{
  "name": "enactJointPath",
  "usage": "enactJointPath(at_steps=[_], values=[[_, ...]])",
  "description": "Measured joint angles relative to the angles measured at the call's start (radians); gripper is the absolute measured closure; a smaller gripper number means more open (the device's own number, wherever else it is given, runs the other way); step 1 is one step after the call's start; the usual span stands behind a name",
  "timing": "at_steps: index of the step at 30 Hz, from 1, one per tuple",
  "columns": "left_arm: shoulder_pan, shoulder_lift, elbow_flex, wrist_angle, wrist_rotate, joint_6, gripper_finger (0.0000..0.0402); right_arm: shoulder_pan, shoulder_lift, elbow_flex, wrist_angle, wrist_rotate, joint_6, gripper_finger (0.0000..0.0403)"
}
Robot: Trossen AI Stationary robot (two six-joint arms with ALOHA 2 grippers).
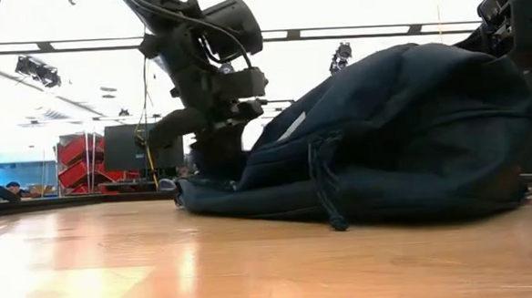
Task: Unpack backpack
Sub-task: Open the dark blue backpack
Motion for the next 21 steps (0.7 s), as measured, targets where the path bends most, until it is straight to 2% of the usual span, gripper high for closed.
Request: enactJointPath(at_steps=[5,14,17,21], values=[[0.011,-0.001,0.000,0.097,0.074,0.015,0.0401,0.000,0.000,0.000,0.000,0.000,0.000,0.0366],[0.010,-0.038,0.000,0.121,0.076,0.015,0.0401,0.000,0.000,0.000,0.013,0.000,0.000,0.0365],[0.010,-0.072,0.000,0.118,0.076,0.015,0.0401,0.000,0.000,0.000,0.112,0.000,0.003,0.0370],[0.010,-0.114,0.000,0.118,0.076,0.003,0.0401,0.001,0.000,0.000,0.288,-0.006,0.132,0.0376]])
